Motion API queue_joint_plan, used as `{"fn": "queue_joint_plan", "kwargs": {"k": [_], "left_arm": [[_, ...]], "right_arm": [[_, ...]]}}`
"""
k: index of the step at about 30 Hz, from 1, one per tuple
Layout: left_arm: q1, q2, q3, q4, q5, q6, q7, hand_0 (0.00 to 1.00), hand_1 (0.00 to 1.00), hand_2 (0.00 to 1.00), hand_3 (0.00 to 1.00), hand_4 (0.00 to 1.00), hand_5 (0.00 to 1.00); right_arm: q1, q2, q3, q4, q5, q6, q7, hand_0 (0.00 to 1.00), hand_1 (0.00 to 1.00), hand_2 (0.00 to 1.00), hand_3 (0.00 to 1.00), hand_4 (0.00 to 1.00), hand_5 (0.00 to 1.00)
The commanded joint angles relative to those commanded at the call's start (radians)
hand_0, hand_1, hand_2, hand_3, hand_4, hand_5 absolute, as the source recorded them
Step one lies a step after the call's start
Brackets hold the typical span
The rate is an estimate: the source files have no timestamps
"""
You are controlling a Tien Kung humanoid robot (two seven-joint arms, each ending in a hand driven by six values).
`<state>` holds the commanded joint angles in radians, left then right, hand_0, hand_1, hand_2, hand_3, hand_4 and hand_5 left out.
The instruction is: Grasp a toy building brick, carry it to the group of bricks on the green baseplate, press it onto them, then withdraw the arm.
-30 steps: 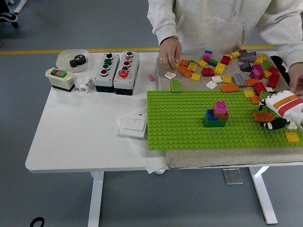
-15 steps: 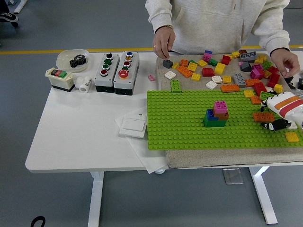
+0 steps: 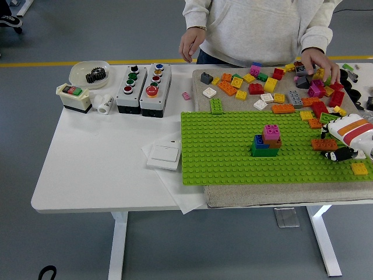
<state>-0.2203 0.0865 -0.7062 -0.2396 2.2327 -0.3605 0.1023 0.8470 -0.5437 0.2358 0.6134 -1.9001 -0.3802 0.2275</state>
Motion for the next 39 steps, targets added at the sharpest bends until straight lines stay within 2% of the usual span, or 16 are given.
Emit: {"fn": "queue_joint_plan", "kwargs": {"k": [10,11,22,23,28,29,34,35,36,39], "left_arm": [[0.0,0.0,-0.003,0.0,0.006,0.002,0.0,0.87,0.848,0.847,0.642,0.725,0.614],[0.0,0.0,-0.003,0.0,0.007,0.002,0.0,0.869,0.848,0.847,0.643,0.726,0.614],[0.001,0.0,-0.004,0.001,0.009,0.005,0.001,0.869,0.848,0.847,0.642,0.726,0.614],[0.001,0.0,-0.005,0.001,0.01,0.005,0.001,0.868,0.848,0.848,0.642,0.726,0.614],[0.002,0.0,-0.004,0.001,0.01,0.005,0.001,0.868,0.848,0.848,0.642,0.726,0.614],[0.002,0.0,-0.005,0.001,0.011,0.005,0.001,0.868,0.847,0.848,0.641,0.726,0.614],[0.002,0.0,-0.006,0.001,0.013,0.005,0.0,0.868,0.847,0.848,0.641,0.726,0.614],[0.002,-0.001,-0.005,0.002,0.011,0.006,0.001,0.868,0.847,0.847,0.642,0.727,0.614],[0.002,-0.001,-0.005,0.002,0.011,0.006,0.001,0.868,0.847,0.847,0.642,0.727,0.614],[0.002,-0.001,-0.005,0.002,0.013,0.006,0.0,0.868,0.847,0.847,0.642,0.727,0.614]], "right_arm": [[0.005,-0.006,-0.003,0.006,-0.004,0.0,0.008,0.535,0.628,0.618,0.54,0.741,0.421],[0.005,-0.007,-0.003,0.006,-0.004,0.0,0.01,0.477,0.576,0.586,0.521,0.724,0.421],[0.006,-0.018,-0.001,0.01,-0.004,-0.005,0.023,0.443,0.542,0.566,0.513,0.722,0.422],[0.006,-0.019,-0.001,0.011,-0.005,-0.008,0.026,0.401,0.494,0.541,0.509,0.715,0.428],[0.004,-0.024,0.0,0.015,-0.002,-0.016,0.034,0.401,0.494,0.541,0.509,0.715,0.428],[0.004,-0.024,0.001,0.017,-0.003,-0.019,0.035,0.37,0.485,0.536,0.509,0.713,0.428],[0.002,-0.028,0.009,0.019,-0.002,-0.028,0.041,0.37,0.485,0.536,0.509,0.713,0.428],[0.001,-0.03,0.014,0.022,0.001,-0.031,0.044,0.391,0.499,0.546,0.522,0.706,0.386],[0.001,-0.031,0.016,0.023,0.002,-0.032,0.045,0.391,0.499,0.546,0.522,0.706,0.386],[0.005,-0.034,0.022,0.03,-0.011,-0.019,0.044,0.391,0.499,0.546,0.522,0.706,0.386]]}}
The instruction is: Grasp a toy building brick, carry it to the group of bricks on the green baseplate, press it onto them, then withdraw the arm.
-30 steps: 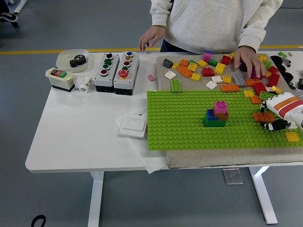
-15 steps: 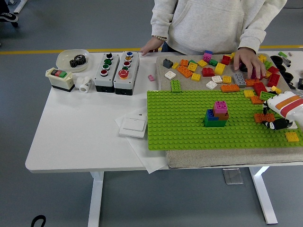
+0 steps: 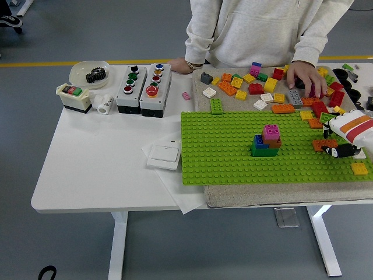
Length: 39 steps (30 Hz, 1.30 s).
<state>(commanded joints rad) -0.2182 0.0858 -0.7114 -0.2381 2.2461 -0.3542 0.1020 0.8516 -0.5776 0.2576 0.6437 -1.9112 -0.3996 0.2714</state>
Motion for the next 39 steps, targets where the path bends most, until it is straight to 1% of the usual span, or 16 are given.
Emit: {"fn": "queue_joint_plan", "kwargs": {"k": [2,3,8,9,14,19,20,21,24,28,31,32,33,38,39], "left_arm": [[0.0,0.0,-0.001,0.0,0.002,-0.001,-0.001,0.868,0.847,0.847,0.642,0.727,0.614],[0.0,0.0,-0.001,0.0,0.003,-0.001,-0.001,0.866,0.847,0.848,0.643,0.727,0.614],[0.0,0.0,0.0,-0.001,0.002,-0.002,-0.002,0.866,0.847,0.848,0.643,0.727,0.614],[0.0,0.0,0.0,-0.001,0.002,-0.002,-0.002,0.867,0.846,0.848,0.643,0.727,0.614],[0.0,0.0,0.002,-0.001,-0.001,-0.003,-0.002,0.867,0.846,0.848,0.643,0.727,0.614],[0.002,0.0,-0.001,-0.001,0.005,-0.004,-0.002,0.866,0.846,0.848,0.643,0.727,0.614],[0.002,0.0,-0.001,-0.001,0.005,-0.004,-0.002,0.866,0.846,0.848,0.643,0.727,0.614],[0.002,0.0,-0.002,-0.001,0.007,-0.004,-0.002,0.864,0.846,0.847,0.643,0.727,0.614],[0.003,0.0,-0.006,-0.001,0.012,-0.005,-0.002,0.864,0.846,0.847,0.643,0.727,0.614],[0.004,0.0,-0.008,-0.001,0.017,-0.007,-0.003,0.864,0.844,0.846,0.644,0.727,0.614],[0.004,0.0,-0.009,-0.002,0.019,-0.007,-0.004,0.864,0.844,0.846,0.644,0.727,0.614],[0.004,0.0,-0.008,-0.002,0.019,-0.007,-0.004,0.864,0.844,0.846,0.644,0.727,0.614],[0.004,0.0,-0.008,-0.002,0.019,-0.007,-0.003,0.863,0.845,0.846,0.644,0.727,0.614],[0.003,0.0,-0.008,-0.003,0.021,-0.008,-0.004,0.863,0.845,0.846,0.644,0.727,0.614],[0.002,0.0,-0.008,-0.003,0.021,-0.008,-0.004,0.864,0.844,0.846,0.643,0.727,0.615]], "right_arm": [[0.003,0.001,-0.001,0.0,-0.008,0.016,-0.004,0.391,0.499,0.546,0.522,0.706,0.386],[0.003,0.002,-0.002,-0.001,-0.008,0.019,-0.004,0.487,0.606,0.629,0.57,0.739,0.374],[0.006,0.006,-0.014,-0.004,-0.01,0.041,-0.008,0.487,0.606,0.629,0.57,0.739,0.374],[0.005,0.007,-0.014,-0.005,-0.008,0.041,-0.008,0.549,0.651,0.699,0.607,0.751,0.375],[-0.001,0.008,-0.007,0.002,0.006,0.025,-0.002,0.549,0.651,0.699,0.607,0.751,0.375],[-0.005,-0.001,0.006,0.034,-0.006,0.003,-0.008,0.539,0.647,0.693,0.615,0.743,0.374],[-0.005,-0.002,0.007,0.037,-0.007,0.002,-0.009,0.539,0.647,0.693,0.615,0.743,0.374],[-0.005,-0.004,0.006,0.045,-0.001,-0.001,-0.005,0.513,0.634,0.662,0.616,0.739,0.368],[-0.005,-0.006,0.0,0.056,0.018,0.002,0.002,0.513,0.634,0.662,0.616,0.739,0.368],[-0.006,-0.003,-0.021,0.051,0.082,0.025,0.007,0.512,0.633,0.661,0.617,0.744,0.356],[-0.008,0.004,-0.042,0.028,0.151,0.056,0.009,0.512,0.633,0.661,0.617,0.744,0.356],[-0.009,0.005,-0.043,0.026,0.159,0.059,0.009,0.512,0.633,0.661,0.617,0.744,0.356],[-0.01,0.006,-0.046,0.021,0.177,0.069,0.012,0.524,0.647,0.692,0.65,0.737,0.325],[-0.012,0.007,-0.049,0.016,0.215,0.088,0.014,0.524,0.647,0.692,0.65,0.737,0.325],[-0.012,0.007,-0.049,0.016,0.218,0.089,0.015,0.524,0.652,0.69,0.666,0.714,0.312]]}}
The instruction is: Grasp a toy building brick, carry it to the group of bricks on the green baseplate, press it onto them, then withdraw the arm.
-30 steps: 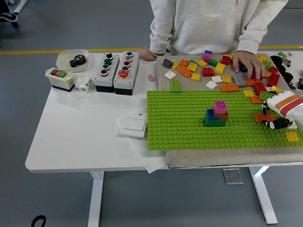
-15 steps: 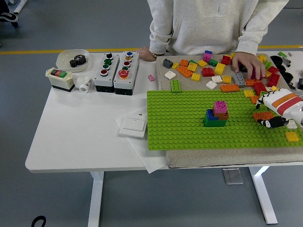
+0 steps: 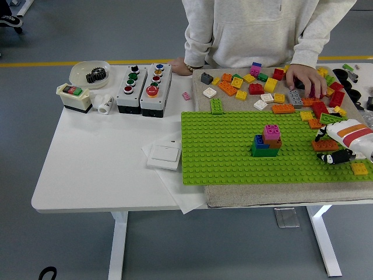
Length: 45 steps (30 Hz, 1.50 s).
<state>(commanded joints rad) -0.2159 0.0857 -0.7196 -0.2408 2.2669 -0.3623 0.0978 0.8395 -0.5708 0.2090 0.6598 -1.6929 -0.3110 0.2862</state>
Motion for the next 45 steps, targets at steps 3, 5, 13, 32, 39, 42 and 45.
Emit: {"fn": "queue_joint_plan", "kwargs": {"k": [3,5,13,32,39,42,45], "left_arm": [[-0.001,0.001,-0.001,0.0,0.002,-0.002,0.0,0.864,0.844,0.846,0.643,0.727,0.615],[-0.001,0.001,-0.002,0.0,0.002,-0.002,0.0,0.864,0.844,0.846,0.643,0.727,0.615],[-0.001,0.0,-0.009,0.001,0.002,-0.002,-0.008,0.861,0.843,0.845,0.643,0.726,0.615],[-0.001,0.0,-0.011,0.001,0.002,-0.003,-0.011,0.855,0.841,0.845,0.642,0.725,0.618],[-0.001,0.0,-0.012,0.001,0.002,-0.005,-0.011,0.854,0.84,0.845,0.642,0.725,0.619],[-0.001,0.0,-0.011,0.001,0.002,-0.005,-0.011,0.853,0.84,0.844,0.641,0.725,0.618],[-0.002,0.0,-0.011,0.0,0.002,-0.006,-0.011,0.853,0.84,0.844,0.641,0.725,0.618]], "right_arm": [[-0.001,-0.004,0.003,0.008,0.017,0.0,0.003,0.524,0.652,0.69,0.666,0.714,0.312],[-0.001,-0.007,0.003,0.013,0.026,-0.002,0.005,0.524,0.652,0.69,0.666,0.714,0.312],[-0.001,-0.017,0.01,0.04,0.055,-0.019,0.021,0.456,0.561,0.589,0.632,0.667,0.271],[-0.005,-0.024,0.011,0.053,0.088,-0.015,0.029,0.387,0.483,0.528,0.602,0.595,0.19],[-0.006,-0.023,0.017,0.058,0.109,-0.042,0.048,0.388,0.492,0.54,0.622,0.594,0.185],[-0.007,-0.022,0.017,0.06,0.116,-0.048,0.054,0.446,0.564,0.612,0.668,0.638,0.21],[-0.005,-0.018,0.012,0.057,0.125,-0.038,0.054,0.446,0.564,0.612,0.668,0.638,0.21]]}}
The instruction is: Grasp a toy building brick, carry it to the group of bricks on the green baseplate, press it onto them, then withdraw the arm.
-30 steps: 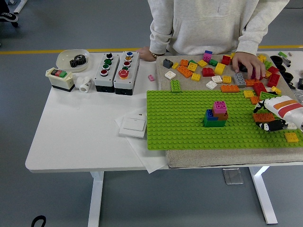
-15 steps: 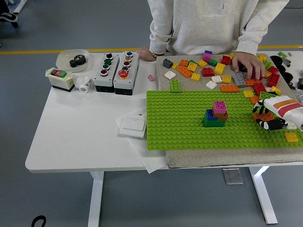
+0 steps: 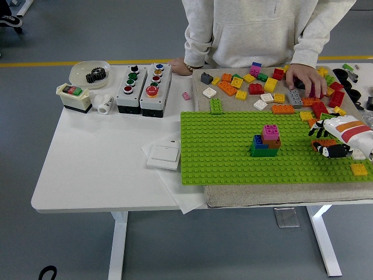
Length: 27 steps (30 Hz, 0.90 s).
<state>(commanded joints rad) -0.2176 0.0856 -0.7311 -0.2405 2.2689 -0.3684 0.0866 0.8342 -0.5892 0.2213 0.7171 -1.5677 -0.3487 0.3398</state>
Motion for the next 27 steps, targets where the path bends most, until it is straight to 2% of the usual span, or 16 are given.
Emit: {"fn": "queue_joint_plan", "kwargs": {"k": [2,3,8,9,27], "left_arm": [[0.0,0.0,0.0,0.0,0.0,-0.001,0.0,0.853,0.84,0.844,0.641,0.725,0.618],[0.0,0.0,0.0,0.0,0.0,-0.001,0.0,0.853,0.84,0.845,0.642,0.724,0.618],[-0.001,0.0,0.002,-0.001,0.0,-0.002,-0.001,0.853,0.84,0.845,0.642,0.724,0.618],[-0.001,0.0,0.002,-0.001,0.0,-0.002,0.0,0.853,0.839,0.845,0.642,0.724,0.618],[-0.001,0.001,0.003,-0.003,0.0,-0.003,0.0,0.853,0.839,0.845,0.642,0.724,0.619]], "right_arm": [[0.001,0.003,-0.005,-0.003,0.002,0.006,-0.002,0.446,0.564,0.612,0.668,0.638,0.21],[0.001,0.004,-0.007,-0.005,0.003,0.008,-0.002,0.505,0.62,0.663,0.694,0.671,0.215],[0.002,0.014,-0.013,-0.017,0.013,0.013,-0.002,0.505,0.62,0.663,0.694,0.671,0.215],[0.002,0.015,-0.013,-0.019,0.012,0.012,-0.002,0.536,0.655,0.701,0.715,0.695,0.218],[-0.005,0.019,-0.032,-0.044,0.01,0.018,-0.014,0.539,0.659,0.716,0.723,0.715,0.215]]}}
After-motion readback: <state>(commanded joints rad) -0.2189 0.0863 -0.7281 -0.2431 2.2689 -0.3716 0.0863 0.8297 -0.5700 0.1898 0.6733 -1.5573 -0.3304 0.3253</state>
